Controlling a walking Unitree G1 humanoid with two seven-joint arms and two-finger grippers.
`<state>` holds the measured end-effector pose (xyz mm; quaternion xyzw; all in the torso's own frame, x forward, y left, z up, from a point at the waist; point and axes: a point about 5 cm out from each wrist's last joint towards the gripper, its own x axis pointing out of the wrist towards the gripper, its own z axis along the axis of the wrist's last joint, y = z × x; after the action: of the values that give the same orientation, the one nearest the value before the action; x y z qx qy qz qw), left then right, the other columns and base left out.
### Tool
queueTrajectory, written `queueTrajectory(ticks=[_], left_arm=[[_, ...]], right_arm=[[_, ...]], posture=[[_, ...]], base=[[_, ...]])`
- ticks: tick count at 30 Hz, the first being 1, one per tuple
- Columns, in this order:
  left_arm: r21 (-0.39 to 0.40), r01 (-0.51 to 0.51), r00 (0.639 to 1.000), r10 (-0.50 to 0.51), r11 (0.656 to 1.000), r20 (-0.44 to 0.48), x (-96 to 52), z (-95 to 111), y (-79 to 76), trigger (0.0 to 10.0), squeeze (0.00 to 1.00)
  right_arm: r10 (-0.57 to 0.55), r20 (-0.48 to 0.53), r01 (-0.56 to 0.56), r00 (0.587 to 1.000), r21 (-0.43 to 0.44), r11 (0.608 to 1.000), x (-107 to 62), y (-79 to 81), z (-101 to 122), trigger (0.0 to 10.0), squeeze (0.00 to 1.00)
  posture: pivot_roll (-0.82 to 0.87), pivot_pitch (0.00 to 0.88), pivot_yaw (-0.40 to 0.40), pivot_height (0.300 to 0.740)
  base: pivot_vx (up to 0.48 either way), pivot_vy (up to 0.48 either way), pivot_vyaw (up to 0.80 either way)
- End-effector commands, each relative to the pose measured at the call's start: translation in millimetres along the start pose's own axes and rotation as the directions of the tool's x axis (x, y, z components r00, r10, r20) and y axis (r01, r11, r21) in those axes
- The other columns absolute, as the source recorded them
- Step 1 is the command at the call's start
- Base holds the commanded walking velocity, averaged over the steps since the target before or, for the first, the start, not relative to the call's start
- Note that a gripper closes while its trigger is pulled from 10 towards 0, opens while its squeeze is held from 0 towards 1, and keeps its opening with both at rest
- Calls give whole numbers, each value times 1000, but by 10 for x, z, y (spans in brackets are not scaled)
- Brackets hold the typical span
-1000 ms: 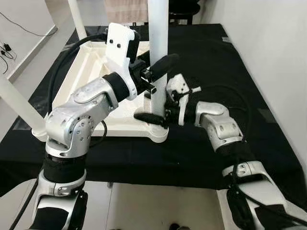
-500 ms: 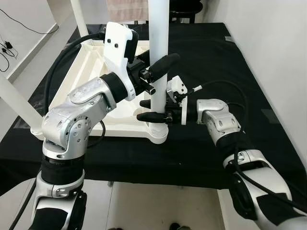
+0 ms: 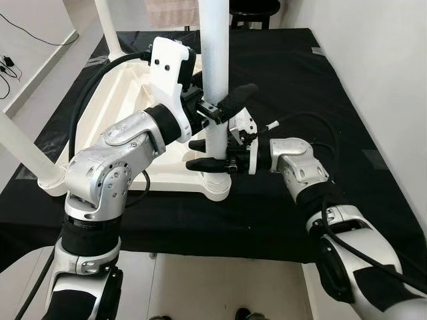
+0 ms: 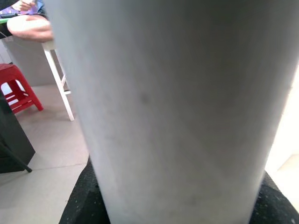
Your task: Building children table
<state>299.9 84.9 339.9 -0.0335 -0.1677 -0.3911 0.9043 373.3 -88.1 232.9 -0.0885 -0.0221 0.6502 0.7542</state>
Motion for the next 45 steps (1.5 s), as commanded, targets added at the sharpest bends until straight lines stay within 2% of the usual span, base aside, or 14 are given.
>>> queueTrajectory(ticks=[1, 2, 7, 12, 19, 24, 25, 26, 27, 32, 37, 39, 40, 45], left_arm=[[-15, -11, 1000, 10, 1000, -14, 1, -32, 19, 10000, 1000], [-14, -11, 1000, 11, 1000, -17, 7, -32, 16, 10000, 0], [-16, -17, 1000, 17, 1000, -17, 5, -29, 24, 10000, 0], [-22, -50, 999, 50, 998, -19, -49, -35, 76, 10000, 0], [-24, -30, 999, 29, 999, -25, -26, -60, 45, 10000, 0], [-23, -25, 1000, 25, 999, -16, -25, -44, 42, 10000, 0], [-22, -27, 1000, 27, 999, -17, -36, -49, 46, 10000, 0], [-21, -29, 999, 29, 999, -19, -42, -56, 48, 10000, 0], [-21, -30, 999, 29, 999, -20, -47, -58, 46, 10000, 0], [-18, -28, 999, 28, 999, -16, -53, -42, 44, 10000, 0], [-4, -26, 1000, 26, 1000, -2, -75, 26, 40, 10000, 0], [1, -19, 1000, 19, 1000, 3, -84, 44, 27, 10000, 0], [2, -12, 1000, 12, 1000, 8, -95, 59, 14, 10000, 0], [-1, 5, 1000, -5, 1000, 12, -130, 59, -21, 10000, 0]], right_arm=[[-7, 8, 7, 1000, 71, 997, -34, 37, -149, 0, 0], [-31, 6, 31, 999, 61, 998, -70, 23, -152, 0, 0], [-147, -71, 151, 987, 52, 987, -136, 4, -217, 0, 0], [-787, -254, 822, 562, 65, 566, -46, 362, -529, 0, 0], [-828, -232, 858, 511, 80, 507, 52, 331, -593, 0, 0], [-822, -235, 853, 519, 90, 513, 120, 318, -619, 824, 0], [-802, -226, 832, 553, 97, 547, 146, 321, -603, 10000, 0], [-796, -229, 827, 561, 97, 555, 155, 355, -572, 10000, 0], [-797, -206, 822, 569, 121, 556, 153, 361, -515, 10000, 1000], [-804, -146, 816, 576, 167, 554, 133, 344, -372, 10000, 1000], [-649, 72, 632, 757, 168, 756, 89, 229, 51, 10000, 945], [-586, 106, 573, 803, 129, 809, 51, 192, 139, 10000, 769], [-528, 121, 519, 841, 96, 849, 20, 162, 193, 10000, 0], [-349, 94, 352, 932, -15, 936, 8, 118, 240, 10000, 0]], posture=[[8, 202, 4, 740], [6, 203, 4, 740], [5, 209, -15, 740], [3, 227, -20, 740], [-1, 203, -12, 740], [-4, 196, -12, 740], [-4, 192, -12, 740], [-2, 191, -14, 740], [1, 190, -18, 740], [5, 187, -20, 740], [19, 184, -25, 740], [22, 183, -28, 740], [22, 183, -28, 740], [39, 181, -32, 740]], base=[[0, 0, 0], [0, 0, 0], [0, 0, 0], [0, 0, 0], [0, 0, 0], [0, 0, 0], [0, 0, 0], [0, 0, 0], [0, 0, 0], [0, 0, 0], [0, 0, 0], [0, 0, 0], [0, 0, 0], [0, 0, 0]])
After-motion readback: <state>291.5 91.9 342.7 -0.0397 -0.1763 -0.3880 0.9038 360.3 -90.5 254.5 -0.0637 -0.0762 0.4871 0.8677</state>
